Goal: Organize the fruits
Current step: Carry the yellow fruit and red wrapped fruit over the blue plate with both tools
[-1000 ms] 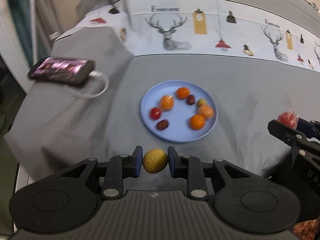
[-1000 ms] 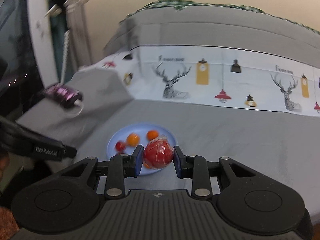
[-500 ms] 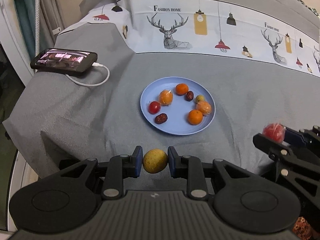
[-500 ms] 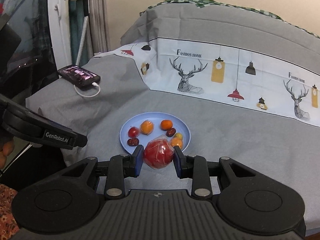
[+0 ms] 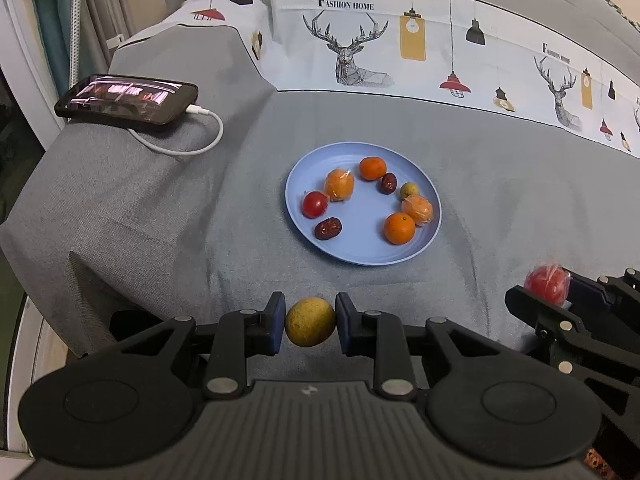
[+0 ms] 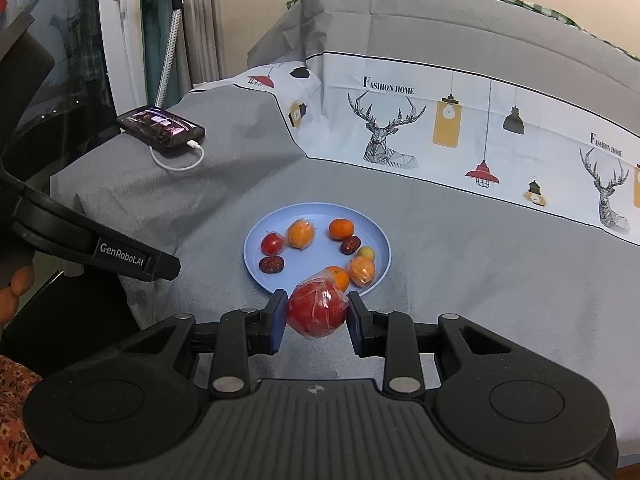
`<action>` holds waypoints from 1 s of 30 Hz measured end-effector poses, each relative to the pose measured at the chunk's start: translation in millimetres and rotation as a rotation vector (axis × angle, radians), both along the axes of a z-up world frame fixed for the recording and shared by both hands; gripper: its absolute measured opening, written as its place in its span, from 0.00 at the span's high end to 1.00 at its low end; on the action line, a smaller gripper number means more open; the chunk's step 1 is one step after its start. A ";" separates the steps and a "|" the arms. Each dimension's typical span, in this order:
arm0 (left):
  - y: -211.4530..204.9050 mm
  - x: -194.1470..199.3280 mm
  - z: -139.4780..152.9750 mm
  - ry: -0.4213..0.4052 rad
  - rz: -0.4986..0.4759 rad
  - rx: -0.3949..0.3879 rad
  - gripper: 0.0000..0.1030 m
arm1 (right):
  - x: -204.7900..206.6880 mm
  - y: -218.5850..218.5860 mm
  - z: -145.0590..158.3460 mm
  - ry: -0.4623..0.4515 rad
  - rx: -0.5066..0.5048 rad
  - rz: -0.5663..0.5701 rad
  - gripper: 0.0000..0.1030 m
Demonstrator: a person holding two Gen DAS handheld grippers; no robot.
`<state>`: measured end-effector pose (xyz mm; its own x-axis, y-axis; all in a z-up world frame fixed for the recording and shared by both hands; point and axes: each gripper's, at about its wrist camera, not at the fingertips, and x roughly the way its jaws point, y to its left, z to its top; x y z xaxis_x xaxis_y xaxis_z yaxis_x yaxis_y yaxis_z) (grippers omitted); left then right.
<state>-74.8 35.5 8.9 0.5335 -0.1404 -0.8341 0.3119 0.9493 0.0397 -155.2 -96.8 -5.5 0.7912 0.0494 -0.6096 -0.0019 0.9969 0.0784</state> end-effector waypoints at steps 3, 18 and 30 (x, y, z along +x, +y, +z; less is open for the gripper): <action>0.1 2.6 -1.3 0.005 0.004 -0.001 0.71 | 2.6 -1.1 -1.4 0.009 0.002 0.000 0.68; -3.7 29.0 -7.2 0.028 0.025 0.002 0.71 | 22.4 -5.1 -12.7 0.047 0.006 0.001 0.68; -21.5 55.5 -11.2 0.034 0.015 0.020 0.71 | 49.0 -14.3 -25.7 0.072 0.018 -0.010 0.68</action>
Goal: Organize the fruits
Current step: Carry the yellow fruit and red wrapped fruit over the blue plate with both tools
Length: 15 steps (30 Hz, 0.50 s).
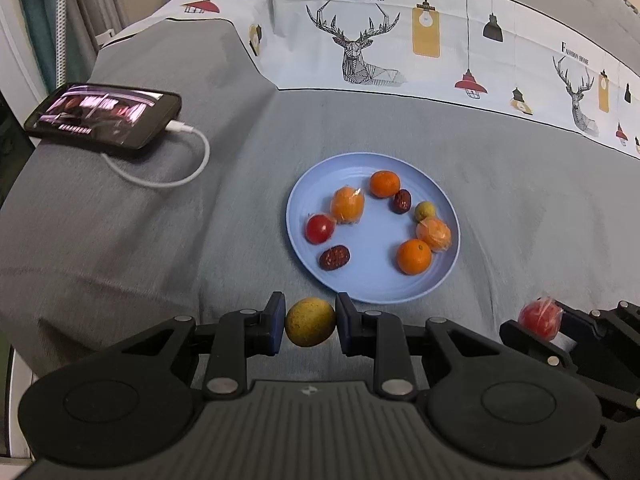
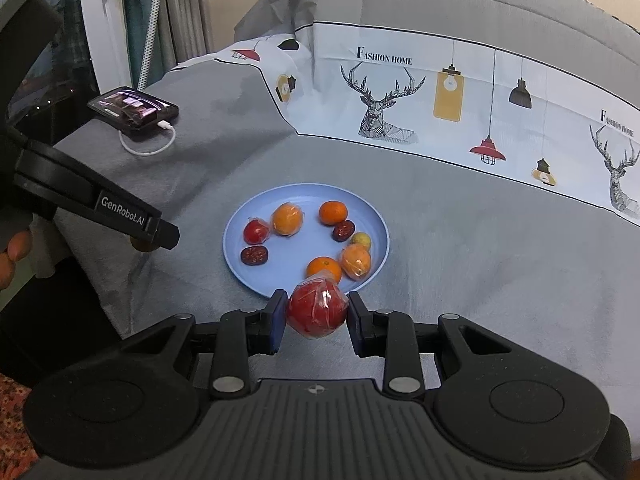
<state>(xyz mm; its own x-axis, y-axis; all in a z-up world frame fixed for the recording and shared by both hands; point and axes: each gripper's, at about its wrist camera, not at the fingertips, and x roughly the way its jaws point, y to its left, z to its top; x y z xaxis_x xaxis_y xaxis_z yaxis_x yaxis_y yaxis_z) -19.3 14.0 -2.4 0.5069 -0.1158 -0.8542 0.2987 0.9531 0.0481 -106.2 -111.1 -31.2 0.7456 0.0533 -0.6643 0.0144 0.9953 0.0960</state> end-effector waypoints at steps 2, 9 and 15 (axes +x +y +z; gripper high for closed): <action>-3.5 7.5 -1.1 0.000 -0.001 0.002 0.71 | 6.3 -1.4 -2.1 0.001 -0.001 -0.001 0.68; -18.5 37.8 -6.2 -0.006 -0.015 0.018 0.71 | 35.3 -6.3 -8.7 0.009 -0.002 0.006 0.68; -28.0 68.3 -14.8 0.002 -0.026 0.025 0.71 | 66.4 -12.2 -16.2 0.015 -0.006 0.011 0.68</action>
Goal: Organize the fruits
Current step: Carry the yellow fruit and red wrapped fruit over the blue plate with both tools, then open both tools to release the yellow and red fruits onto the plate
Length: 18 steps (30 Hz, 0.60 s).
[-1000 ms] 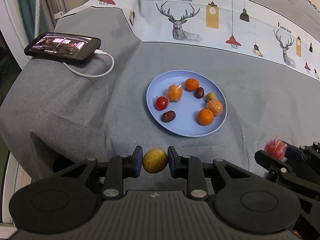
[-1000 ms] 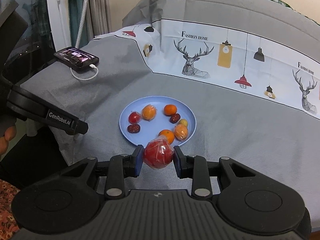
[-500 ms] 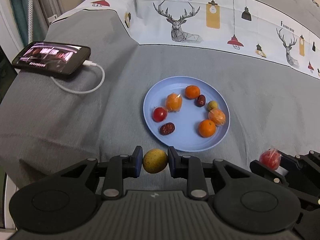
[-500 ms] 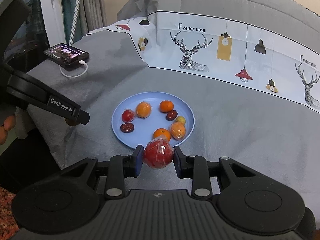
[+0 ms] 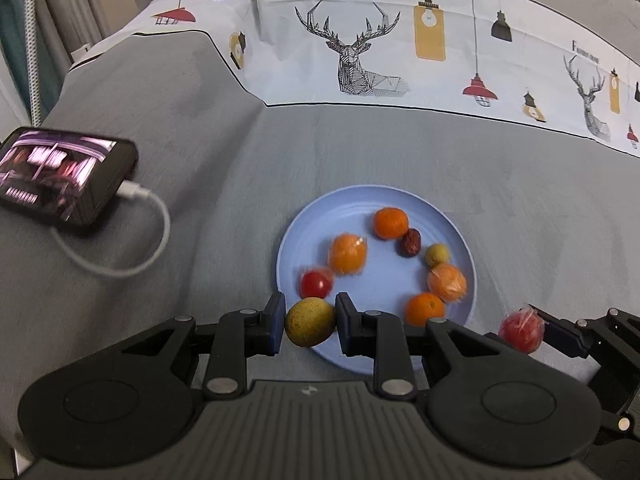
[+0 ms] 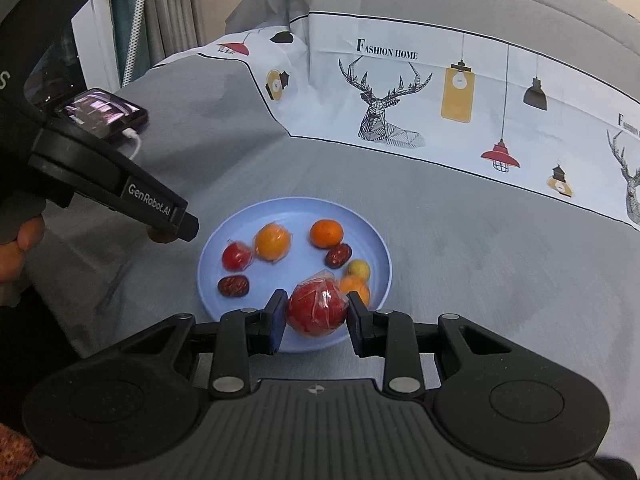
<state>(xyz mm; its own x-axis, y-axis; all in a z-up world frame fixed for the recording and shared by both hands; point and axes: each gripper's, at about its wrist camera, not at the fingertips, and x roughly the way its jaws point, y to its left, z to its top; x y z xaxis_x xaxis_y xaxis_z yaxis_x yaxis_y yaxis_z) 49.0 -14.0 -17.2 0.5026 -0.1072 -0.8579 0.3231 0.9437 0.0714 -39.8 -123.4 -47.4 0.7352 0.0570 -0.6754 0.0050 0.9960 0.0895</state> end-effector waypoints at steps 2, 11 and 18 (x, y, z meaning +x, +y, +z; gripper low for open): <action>-3.4 9.8 -3.3 0.005 0.000 0.004 0.71 | 11.7 -2.5 -4.2 0.002 -0.004 0.000 0.68; -22.7 45.8 -29.2 0.039 -0.020 0.045 0.71 | 51.7 -13.9 -31.7 0.054 -0.010 0.006 0.68; -35.4 62.6 -52.1 0.067 -0.044 0.079 0.71 | 72.2 -18.1 -48.6 0.093 -0.006 0.027 0.68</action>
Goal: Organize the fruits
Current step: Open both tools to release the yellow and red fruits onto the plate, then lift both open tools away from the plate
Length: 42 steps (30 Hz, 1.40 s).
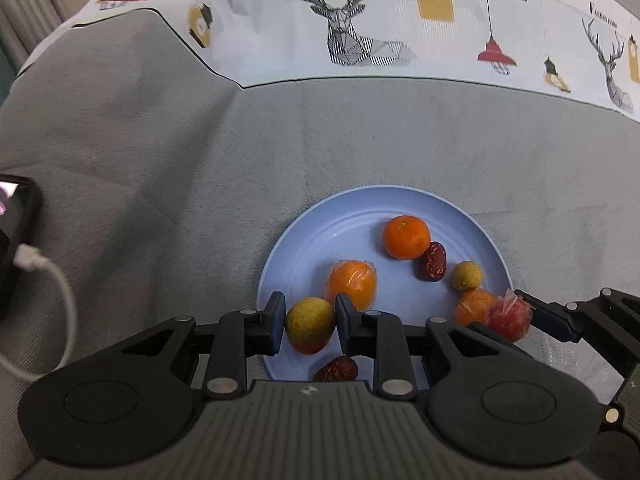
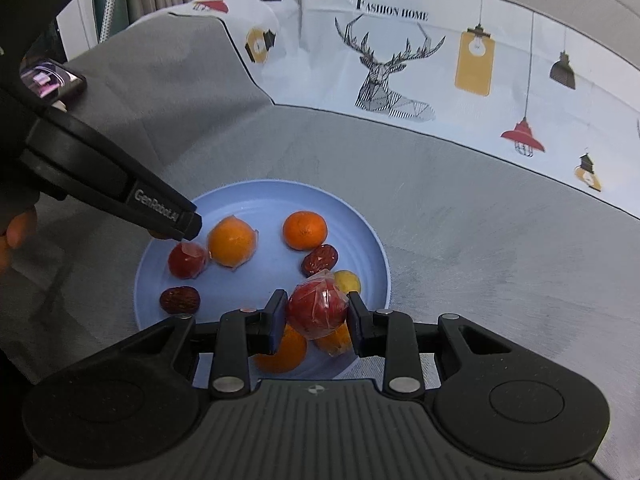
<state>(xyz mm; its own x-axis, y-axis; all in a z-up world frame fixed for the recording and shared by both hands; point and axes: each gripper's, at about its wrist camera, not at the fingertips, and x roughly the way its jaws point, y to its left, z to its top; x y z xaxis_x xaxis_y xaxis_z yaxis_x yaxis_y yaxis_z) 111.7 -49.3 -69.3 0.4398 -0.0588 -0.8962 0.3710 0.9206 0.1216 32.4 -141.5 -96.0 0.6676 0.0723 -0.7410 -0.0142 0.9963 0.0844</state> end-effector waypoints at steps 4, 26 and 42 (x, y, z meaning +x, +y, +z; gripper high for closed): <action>-4.3 5.2 -7.7 0.007 -0.008 0.016 0.71 | 9.0 -1.9 -6.1 0.018 0.009 0.009 0.68; 25.8 -97.9 46.5 -0.101 -0.008 0.038 0.00 | -101.6 18.6 49.7 -0.074 -0.075 -0.132 0.01; 48.1 -140.8 70.2 -0.144 0.039 0.009 0.00 | -133.8 30.8 71.7 -0.153 -0.100 -0.139 0.01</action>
<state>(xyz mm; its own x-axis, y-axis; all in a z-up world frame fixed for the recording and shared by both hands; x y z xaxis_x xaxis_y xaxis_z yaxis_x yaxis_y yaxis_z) -29.2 -1.2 1.0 0.5658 -0.0311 -0.8239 0.3132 0.9325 0.1798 -101.4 -110.7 -24.3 0.7713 -0.0975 -0.6290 0.1192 0.9928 -0.0076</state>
